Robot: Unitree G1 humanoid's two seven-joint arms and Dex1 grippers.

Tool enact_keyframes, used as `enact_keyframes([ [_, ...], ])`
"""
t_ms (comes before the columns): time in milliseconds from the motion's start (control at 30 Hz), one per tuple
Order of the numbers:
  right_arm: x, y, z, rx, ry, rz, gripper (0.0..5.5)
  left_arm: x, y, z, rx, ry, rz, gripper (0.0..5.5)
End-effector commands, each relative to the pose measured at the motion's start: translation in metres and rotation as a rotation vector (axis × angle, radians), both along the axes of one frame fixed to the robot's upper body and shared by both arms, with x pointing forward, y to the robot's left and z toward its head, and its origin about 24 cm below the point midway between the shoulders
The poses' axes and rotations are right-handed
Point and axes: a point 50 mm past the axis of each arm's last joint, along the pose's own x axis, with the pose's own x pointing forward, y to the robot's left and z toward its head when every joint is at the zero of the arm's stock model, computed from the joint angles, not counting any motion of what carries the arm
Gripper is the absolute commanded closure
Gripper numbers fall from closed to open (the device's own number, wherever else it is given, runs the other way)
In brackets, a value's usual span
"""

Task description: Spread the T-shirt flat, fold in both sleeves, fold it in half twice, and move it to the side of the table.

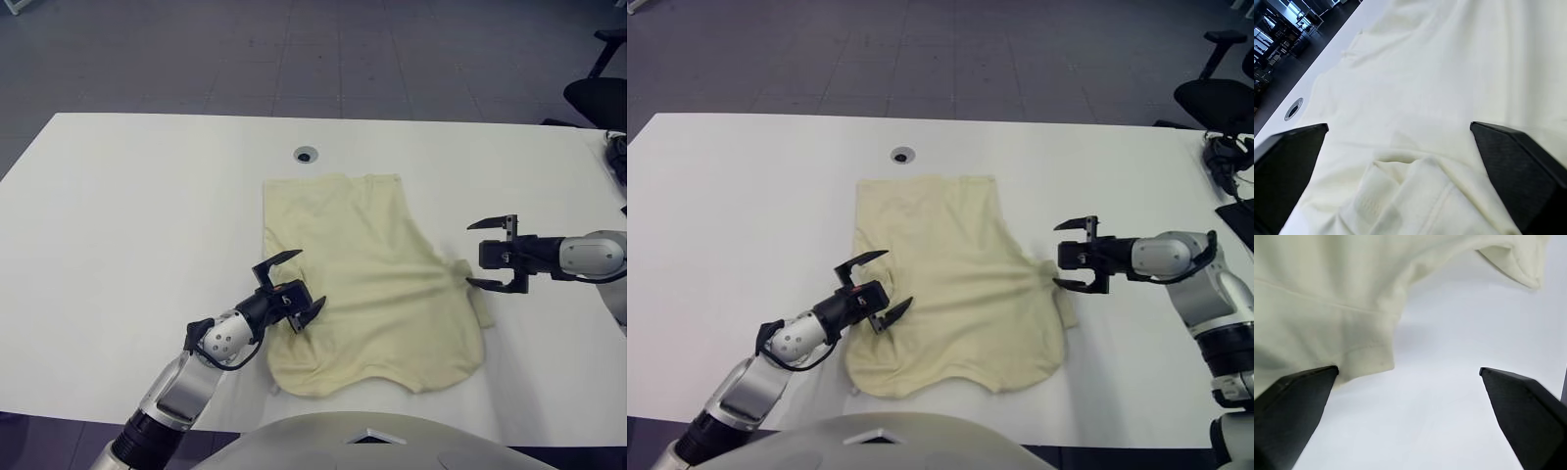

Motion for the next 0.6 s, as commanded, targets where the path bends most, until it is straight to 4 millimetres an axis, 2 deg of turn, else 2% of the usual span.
enact_keyframes([
  [33,0.011,0.001,0.012,-0.004,-0.073,0.016,0.13,-0.004,0.007,-0.010,0.064,0.037,0.022,0.10],
  [233,0.018,0.006,0.021,0.022,-0.141,0.051,0.13,-0.004,0.007,-0.010,0.076,0.027,0.022,0.10],
  [400,0.025,0.011,0.037,0.115,-0.210,0.028,0.13,-0.003,0.007,-0.010,0.081,0.013,0.020,0.10],
  [600,-0.005,0.001,0.032,0.168,0.032,-0.013,0.13,-0.002,0.008,-0.009,0.079,0.007,0.025,0.10],
])
